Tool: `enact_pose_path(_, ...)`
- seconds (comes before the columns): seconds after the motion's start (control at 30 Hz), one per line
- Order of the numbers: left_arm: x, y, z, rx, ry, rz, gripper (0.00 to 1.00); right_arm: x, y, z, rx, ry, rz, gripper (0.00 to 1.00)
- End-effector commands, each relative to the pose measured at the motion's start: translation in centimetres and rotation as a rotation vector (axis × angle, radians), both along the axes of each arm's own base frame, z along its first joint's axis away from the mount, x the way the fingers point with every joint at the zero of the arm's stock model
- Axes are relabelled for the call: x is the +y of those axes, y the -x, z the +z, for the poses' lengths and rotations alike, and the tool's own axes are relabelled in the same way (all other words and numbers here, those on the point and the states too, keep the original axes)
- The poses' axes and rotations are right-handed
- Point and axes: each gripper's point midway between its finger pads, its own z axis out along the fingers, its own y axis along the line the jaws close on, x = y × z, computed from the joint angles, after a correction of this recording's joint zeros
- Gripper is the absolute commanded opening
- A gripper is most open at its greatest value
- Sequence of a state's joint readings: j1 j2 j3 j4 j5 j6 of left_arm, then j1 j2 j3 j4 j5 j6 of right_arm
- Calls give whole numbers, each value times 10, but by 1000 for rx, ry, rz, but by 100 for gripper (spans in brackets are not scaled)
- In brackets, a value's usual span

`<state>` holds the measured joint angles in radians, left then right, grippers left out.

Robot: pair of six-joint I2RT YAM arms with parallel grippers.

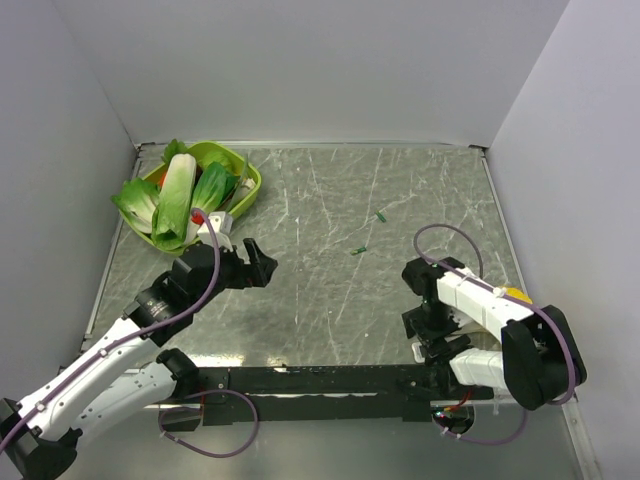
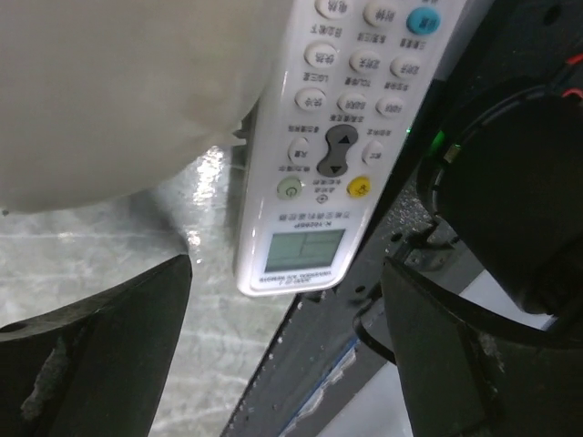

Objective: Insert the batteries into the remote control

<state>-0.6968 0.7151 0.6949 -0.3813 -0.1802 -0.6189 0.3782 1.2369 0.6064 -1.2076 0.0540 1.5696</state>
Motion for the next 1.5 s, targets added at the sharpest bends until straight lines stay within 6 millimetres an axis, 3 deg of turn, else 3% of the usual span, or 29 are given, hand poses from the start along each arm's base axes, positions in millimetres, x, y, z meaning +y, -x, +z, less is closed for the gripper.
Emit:
enact_pose_path(0.0, 4, -6, 24, -65, 5, 14, 99, -2, 10, -1, 2, 62, -99, 89)
enact_pose_path(0.33, 5, -8, 22, -53, 4, 24, 99, -15, -1, -6, -102, 163, -201, 70)
enact_pose_path(0.4, 5, -8, 22, -53, 3, 26, 99, -17, -5, -7, -125, 173, -192, 58)
enact_pose_path(0.6, 6, -9, 22, -47, 2, 35, 100, -8, -48, -7, -257, 172, 30, 33)
enact_pose_path(0.7, 7, -9, 22, -40, -2, 40, 99, 23, -75, 2, -315, 139, 228, 27)
enact_pose_path(0.77, 8, -10, 22, -39, -1, 52, 99, 64, -100, 14, -395, 67, 357, 28)
enact_pose_path(0.8, 10, -11, 23, -37, -3, 60, 99, 77, -104, 8, -373, 54, 452, 28)
enact_pose_path(0.83, 11, -11, 24, -37, -2, 69, 99, 106, -112, 17, -407, -2, 527, 28)
enact_pose_path(0.9, 18, -12, 24, -35, -5, 104, 99, 142, -122, 12, -412, -86, 700, 29)
enact_pose_path(1.0, 28, -12, 24, -41, -3, 155, 99, 194, -137, 26, -462, -163, 948, 30)
enact_pose_path(1.07, 33, -11, 24, -41, 12, 181, 99, 210, -138, 25, -460, -193, 1068, 31)
enact_pose_path(1.17, 35, -9, 15, -21, 40, 200, 99, 237, -141, 39, -562, -322, 1279, 30)
enact_pose_path(1.2, 35, -8, 6, -7, 41, 199, 99, 234, -136, 32, -567, -346, 1366, 29)
enact_pose_path(1.23, 32, -8, 5, -4, 68, 196, 99, 254, -135, 42, -653, -458, 1425, 29)
enact_pose_path(1.27, 33, -8, 2, -3, 82, 202, 99, 254, -133, 48, -686, -477, 1467, 29)
enact_pose_path(1.43, 30, -9, -29, 57, 107, 210, 99, 236, -117, 22, -582, -479, 1755, 30)
enact_pose_path(1.47, 28, -9, -33, 71, 112, 202, 99, 242, -109, 22, -589, -548, 1797, 30)
